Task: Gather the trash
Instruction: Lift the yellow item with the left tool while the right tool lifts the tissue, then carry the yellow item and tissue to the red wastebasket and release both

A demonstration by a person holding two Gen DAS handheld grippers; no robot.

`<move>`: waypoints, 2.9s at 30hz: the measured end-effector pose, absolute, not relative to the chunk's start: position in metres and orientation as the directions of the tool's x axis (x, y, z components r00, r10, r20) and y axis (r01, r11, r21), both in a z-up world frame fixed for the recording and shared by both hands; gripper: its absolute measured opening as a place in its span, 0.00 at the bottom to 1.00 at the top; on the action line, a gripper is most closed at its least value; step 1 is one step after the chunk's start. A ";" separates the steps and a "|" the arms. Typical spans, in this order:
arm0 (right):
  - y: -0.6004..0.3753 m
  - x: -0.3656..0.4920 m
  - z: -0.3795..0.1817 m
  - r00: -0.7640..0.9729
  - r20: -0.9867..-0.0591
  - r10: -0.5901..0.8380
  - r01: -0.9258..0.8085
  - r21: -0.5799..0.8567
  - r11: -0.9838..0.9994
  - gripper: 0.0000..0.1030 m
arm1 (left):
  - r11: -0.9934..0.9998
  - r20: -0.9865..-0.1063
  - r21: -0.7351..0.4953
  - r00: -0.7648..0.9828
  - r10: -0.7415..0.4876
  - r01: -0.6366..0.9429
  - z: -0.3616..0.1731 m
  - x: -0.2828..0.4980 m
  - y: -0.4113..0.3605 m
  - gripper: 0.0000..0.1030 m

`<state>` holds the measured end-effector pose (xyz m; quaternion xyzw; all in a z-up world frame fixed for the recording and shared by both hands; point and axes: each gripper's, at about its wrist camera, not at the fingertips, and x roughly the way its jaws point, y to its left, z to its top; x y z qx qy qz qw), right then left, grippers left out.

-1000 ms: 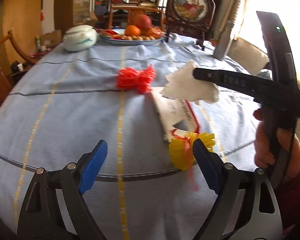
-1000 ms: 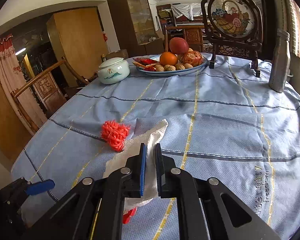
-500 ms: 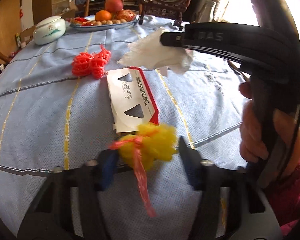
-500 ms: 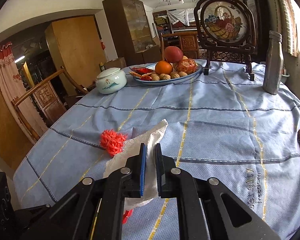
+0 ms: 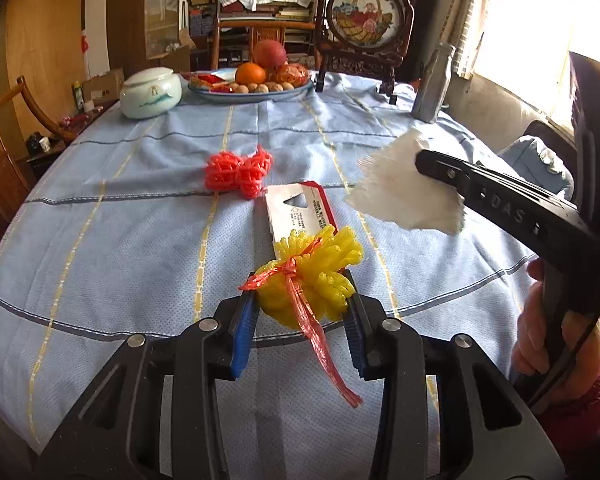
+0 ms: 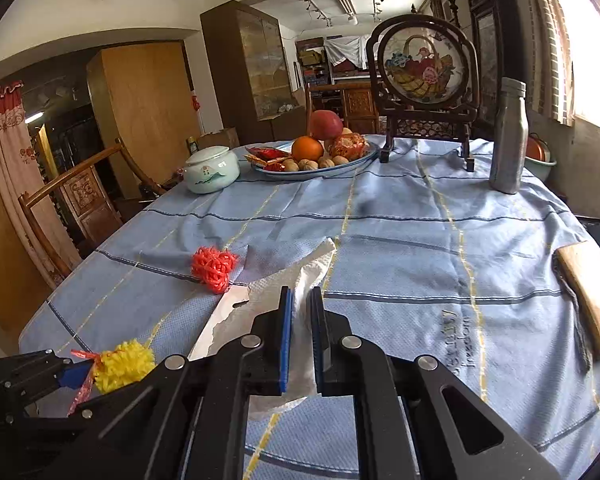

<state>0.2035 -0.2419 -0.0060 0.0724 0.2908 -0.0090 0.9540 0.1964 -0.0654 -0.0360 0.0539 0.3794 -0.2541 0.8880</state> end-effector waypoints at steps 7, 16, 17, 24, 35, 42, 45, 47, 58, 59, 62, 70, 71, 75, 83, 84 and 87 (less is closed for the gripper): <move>-0.241 0.148 0.015 0.870 -0.494 0.011 0.047 0.105 0.993 0.10 | 0.873 -0.650 -0.095 0.634 -0.419 0.478 -0.018 0.165 -0.062 0.39; -0.212 0.072 0.046 0.923 -0.381 0.060 -0.036 0.070 0.997 0.10 | 0.897 -0.560 -0.054 0.730 -0.391 0.439 0.010 0.098 -0.039 0.39; -0.207 0.063 0.048 0.927 -0.367 0.075 -0.053 0.069 0.996 0.10 | 0.902 -0.548 -0.048 0.744 -0.383 0.429 0.014 0.089 -0.034 0.39; -0.152 0.011 0.055 0.926 -0.301 0.226 -0.221 0.052 0.974 0.10 | 0.946 -0.490 -0.015 0.822 -0.290 0.325 0.024 0.030 0.010 0.39; -0.040 -0.018 0.043 0.813 -0.339 0.474 -0.513 -0.031 0.858 0.10 | 0.998 -0.473 -0.044 0.879 -0.058 0.042 0.032 -0.015 0.106 0.39; 0.022 0.011 0.020 0.698 -0.437 0.567 -0.640 -0.027 0.768 0.10 | 0.993 -0.530 -0.058 0.846 0.060 -0.107 0.014 0.010 0.152 0.39; 0.049 0.024 0.008 0.641 -0.484 0.595 -0.690 -0.024 0.724 0.10 | 0.980 -0.585 -0.074 0.804 0.107 -0.184 -0.005 0.022 0.178 0.39; 0.066 0.031 0.000 0.596 -0.518 0.613 -0.724 -0.018 0.689 0.10 | 0.965 -0.629 -0.081 0.764 0.146 -0.251 -0.022 0.026 0.200 0.39; 0.140 0.060 -0.050 0.438 -0.660 0.610 -0.808 0.010 0.590 0.09 | 0.877 -0.806 -0.147 0.569 0.162 -0.458 -0.113 0.029 0.295 0.40; 0.148 0.062 -0.054 0.430 -0.673 0.601 -0.808 0.011 0.590 0.09 | 0.871 -0.816 -0.160 0.558 0.149 -0.465 -0.121 0.032 0.300 0.40; 0.166 0.073 -0.066 0.404 -0.707 0.581 -0.813 0.013 0.582 0.10 | 0.851 -0.844 -0.228 0.532 0.070 -0.473 -0.145 0.035 0.316 0.47; 0.214 0.084 -0.100 0.321 -0.780 0.537 -0.853 0.008 0.522 0.09 | 0.776 -0.867 -0.134 0.452 0.209 -0.617 -0.162 0.025 0.345 0.76; 0.220 0.085 -0.103 0.312 -0.787 0.532 -0.857 0.009 0.516 0.09 | 0.755 -0.864 -0.106 0.436 0.253 -0.648 -0.160 0.022 0.351 0.77; 0.243 0.090 -0.115 0.255 -0.812 0.525 -0.877 0.035 0.480 0.13 | 0.692 -0.857 -0.095 0.412 0.308 -0.716 -0.157 0.012 0.369 0.79; 0.250 0.087 -0.110 0.292 -0.792 0.536 -0.878 -0.001 0.479 0.41 | 0.669 -0.865 -0.095 0.394 0.311 -0.737 -0.162 0.013 0.385 0.80; 0.247 0.087 -0.108 0.297 -0.789 0.537 -0.876 -0.001 0.483 0.41 | 0.671 -0.864 -0.096 0.396 0.310 -0.735 -0.162 0.014 0.385 0.80; 0.234 0.091 -0.101 0.311 -0.777 0.548 -0.867 0.004 0.499 0.41 | 0.678 -0.860 -0.100 0.406 0.310 -0.728 -0.160 0.014 0.380 0.80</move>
